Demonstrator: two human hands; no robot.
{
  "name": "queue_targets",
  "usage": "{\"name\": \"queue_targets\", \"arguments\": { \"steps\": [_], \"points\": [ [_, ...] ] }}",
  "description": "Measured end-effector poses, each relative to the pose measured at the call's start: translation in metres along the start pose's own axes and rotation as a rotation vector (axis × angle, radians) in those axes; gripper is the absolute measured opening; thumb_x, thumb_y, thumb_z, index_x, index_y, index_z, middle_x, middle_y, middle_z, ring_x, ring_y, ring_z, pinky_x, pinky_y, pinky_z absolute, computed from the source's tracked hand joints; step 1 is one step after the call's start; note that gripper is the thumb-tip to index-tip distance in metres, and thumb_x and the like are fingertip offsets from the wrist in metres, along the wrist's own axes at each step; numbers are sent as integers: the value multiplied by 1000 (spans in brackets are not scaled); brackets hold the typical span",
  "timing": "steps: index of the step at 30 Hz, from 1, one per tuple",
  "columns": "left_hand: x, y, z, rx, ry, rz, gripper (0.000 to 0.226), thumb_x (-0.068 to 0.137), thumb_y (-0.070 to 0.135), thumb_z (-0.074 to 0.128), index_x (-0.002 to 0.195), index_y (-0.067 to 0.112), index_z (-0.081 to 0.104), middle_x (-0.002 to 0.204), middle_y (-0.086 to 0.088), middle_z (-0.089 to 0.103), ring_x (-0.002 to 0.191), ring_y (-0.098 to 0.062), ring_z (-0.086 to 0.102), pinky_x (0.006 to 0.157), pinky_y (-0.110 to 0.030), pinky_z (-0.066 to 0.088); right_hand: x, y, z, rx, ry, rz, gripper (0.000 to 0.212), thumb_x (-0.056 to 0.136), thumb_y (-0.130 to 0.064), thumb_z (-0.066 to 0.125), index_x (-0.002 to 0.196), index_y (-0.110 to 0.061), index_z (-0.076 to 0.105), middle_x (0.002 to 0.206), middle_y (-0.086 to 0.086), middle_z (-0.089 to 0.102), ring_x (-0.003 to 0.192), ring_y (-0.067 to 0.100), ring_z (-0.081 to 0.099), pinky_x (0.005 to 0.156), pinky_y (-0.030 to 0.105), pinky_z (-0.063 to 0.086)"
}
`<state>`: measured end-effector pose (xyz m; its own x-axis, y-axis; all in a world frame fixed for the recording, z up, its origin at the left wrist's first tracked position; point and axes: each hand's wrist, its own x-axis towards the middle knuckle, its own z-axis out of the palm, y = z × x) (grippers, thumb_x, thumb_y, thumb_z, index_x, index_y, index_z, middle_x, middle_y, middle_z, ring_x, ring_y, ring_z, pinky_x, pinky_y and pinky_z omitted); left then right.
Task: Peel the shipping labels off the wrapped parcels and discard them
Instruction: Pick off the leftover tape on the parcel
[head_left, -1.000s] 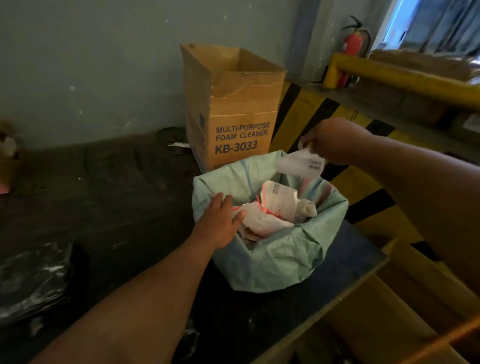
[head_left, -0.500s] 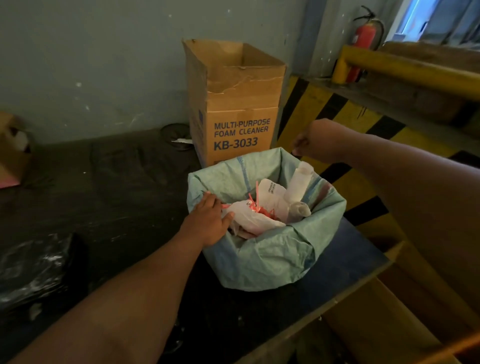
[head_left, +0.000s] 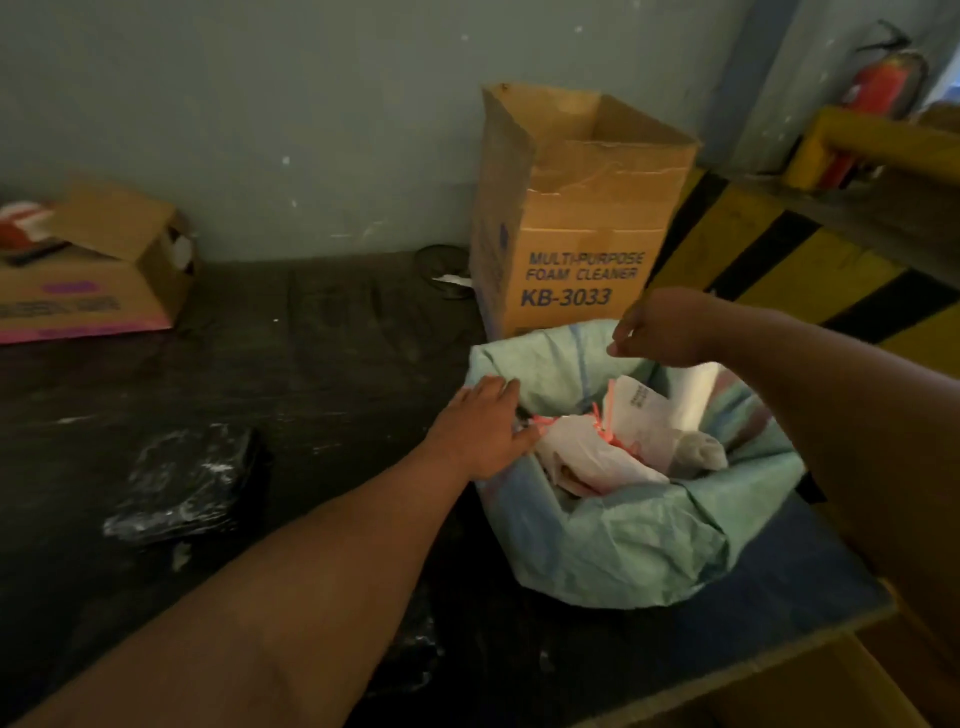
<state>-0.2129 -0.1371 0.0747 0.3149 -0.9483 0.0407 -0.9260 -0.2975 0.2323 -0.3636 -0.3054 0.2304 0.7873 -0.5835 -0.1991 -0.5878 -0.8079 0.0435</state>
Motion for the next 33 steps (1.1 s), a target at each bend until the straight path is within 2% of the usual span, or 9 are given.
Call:
{"name": "queue_targets", "arguments": {
  "steps": [5,7,9,15,19,23,26,30,33],
  "points": [
    [-31,-75,-51,56,31,-138,78,97,69,37,153,14,34,152,-14,40,138,-32,43,114,-47,32,40,-87,3,-46,-16,-123,47,94,-52,52,119,-16,68,127,12,62,120,31,55,97,35,43],
    [-53,-118,-69,109,42,-215,77,97,69,36,152,16,35,152,-13,40,137,-32,43,112,-48,35,54,-135,2,-31,-14,-193,47,96,-50,49,115,-11,67,122,13,64,117,32,57,93,34,43],
    [-79,-163,-81,160,18,-295,77,98,69,34,152,15,35,153,-13,38,138,-32,42,112,-48,35,70,-184,4,16,-13,-250,46,96,-47,52,120,-10,65,125,11,63,119,30,57,97,35,44],
    [-150,-291,-94,195,-102,-498,76,98,70,31,151,15,36,156,-14,35,140,-33,38,112,-51,36,117,-329,33,98,-78,-384,51,92,-49,58,129,-14,60,131,9,62,121,27,57,102,37,45],
    [-185,-359,-85,204,-157,-520,72,98,68,33,145,14,41,148,-14,40,134,-34,43,107,-52,40,145,-409,69,146,-153,-439,53,91,-50,58,131,-15,58,133,8,61,121,26,56,99,33,44],
    [-204,-406,-58,148,-236,-512,74,98,68,34,150,14,37,153,-15,35,137,-35,39,107,-52,39,158,-460,113,195,-254,-435,45,93,-44,59,128,-15,61,129,8,63,117,26,58,98,34,46],
    [-210,-420,-27,56,-265,-484,78,97,68,38,154,16,29,159,-12,24,144,-35,31,112,-54,35,161,-477,147,252,-285,-388,37,94,-37,60,124,-16,63,125,7,64,114,24,59,96,34,47],
    [-206,-428,8,-57,-244,-402,85,96,69,39,160,20,14,168,-1,1,155,-26,-2,123,-52,16,162,-488,188,293,-275,-303,34,92,-34,62,122,-18,64,128,7,55,113,23,56,94,30,44],
    [-198,-433,27,-79,-203,-374,88,95,73,33,162,22,8,170,1,-7,155,-22,-12,125,-50,6,165,-491,202,367,-203,-221,23,92,-33,62,112,-21,67,123,4,52,104,20,59,90,31,47]
  ]
}}
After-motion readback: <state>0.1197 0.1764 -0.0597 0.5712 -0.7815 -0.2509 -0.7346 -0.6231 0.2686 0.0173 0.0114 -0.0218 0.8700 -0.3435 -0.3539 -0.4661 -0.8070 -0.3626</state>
